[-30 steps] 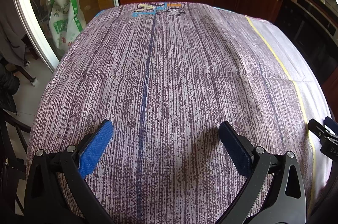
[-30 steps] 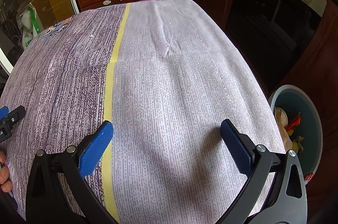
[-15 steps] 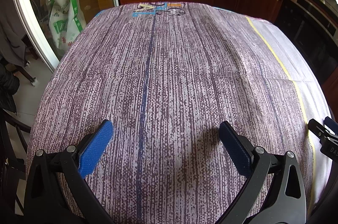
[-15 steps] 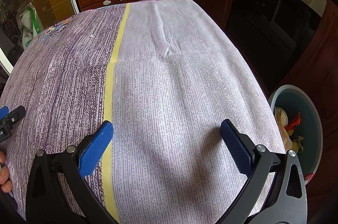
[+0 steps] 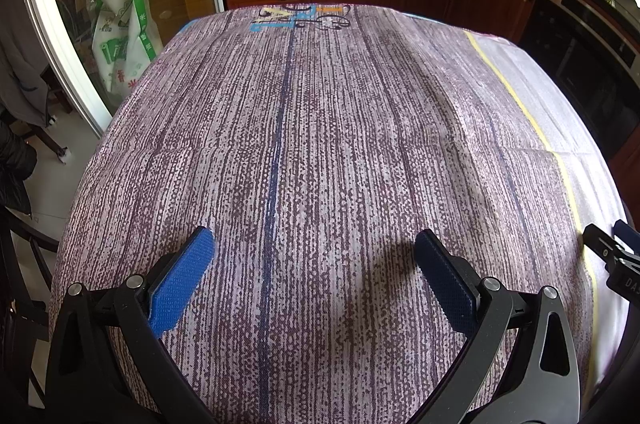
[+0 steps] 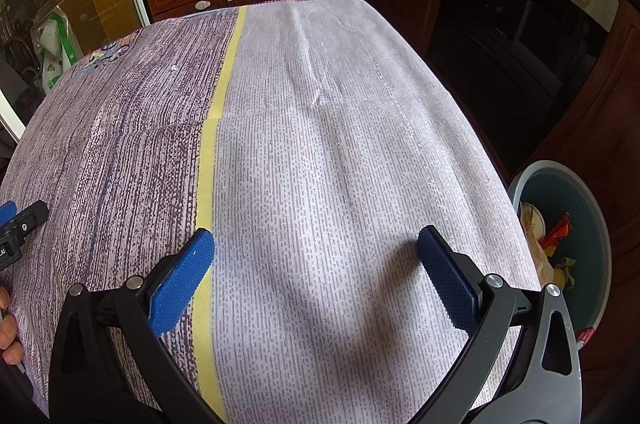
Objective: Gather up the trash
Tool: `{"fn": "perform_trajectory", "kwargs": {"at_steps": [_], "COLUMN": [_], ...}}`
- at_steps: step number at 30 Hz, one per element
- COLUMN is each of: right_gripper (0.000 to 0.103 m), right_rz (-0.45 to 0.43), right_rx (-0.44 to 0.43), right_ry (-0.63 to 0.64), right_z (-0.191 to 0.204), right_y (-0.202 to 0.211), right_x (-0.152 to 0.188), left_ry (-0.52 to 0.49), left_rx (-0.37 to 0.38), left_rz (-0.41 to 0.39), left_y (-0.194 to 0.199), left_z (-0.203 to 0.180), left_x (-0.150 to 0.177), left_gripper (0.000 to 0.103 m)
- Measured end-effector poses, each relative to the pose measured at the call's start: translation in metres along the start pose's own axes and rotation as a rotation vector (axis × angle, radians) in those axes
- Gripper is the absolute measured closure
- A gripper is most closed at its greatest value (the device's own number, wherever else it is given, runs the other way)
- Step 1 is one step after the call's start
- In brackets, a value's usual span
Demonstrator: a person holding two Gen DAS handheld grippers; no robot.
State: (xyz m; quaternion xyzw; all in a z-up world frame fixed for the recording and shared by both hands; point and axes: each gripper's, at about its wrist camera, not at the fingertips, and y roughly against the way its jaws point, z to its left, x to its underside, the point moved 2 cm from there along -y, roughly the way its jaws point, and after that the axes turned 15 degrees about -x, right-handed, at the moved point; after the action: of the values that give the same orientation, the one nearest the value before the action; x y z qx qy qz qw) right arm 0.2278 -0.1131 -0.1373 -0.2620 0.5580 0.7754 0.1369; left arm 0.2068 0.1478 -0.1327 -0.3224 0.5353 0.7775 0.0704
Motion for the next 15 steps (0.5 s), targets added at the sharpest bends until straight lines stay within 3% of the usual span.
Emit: {"fn": "perform_trajectory", "kwargs": {"at_steps": [15], "right_gripper": [0.006], "right_rz": [0.0], "right_rx": [0.0], "right_ry": [0.0], "right_z": [-0.0001], "right_y": [-0.0001], "right_x": [0.0002], "left_ry": [-0.004], "left_rx": [-0.002], "left_rz": [-0.001], "left_y": [-0.0005], "left_z": [-0.0003], "left_x": [0.0005], "left_gripper": [0.003]}}
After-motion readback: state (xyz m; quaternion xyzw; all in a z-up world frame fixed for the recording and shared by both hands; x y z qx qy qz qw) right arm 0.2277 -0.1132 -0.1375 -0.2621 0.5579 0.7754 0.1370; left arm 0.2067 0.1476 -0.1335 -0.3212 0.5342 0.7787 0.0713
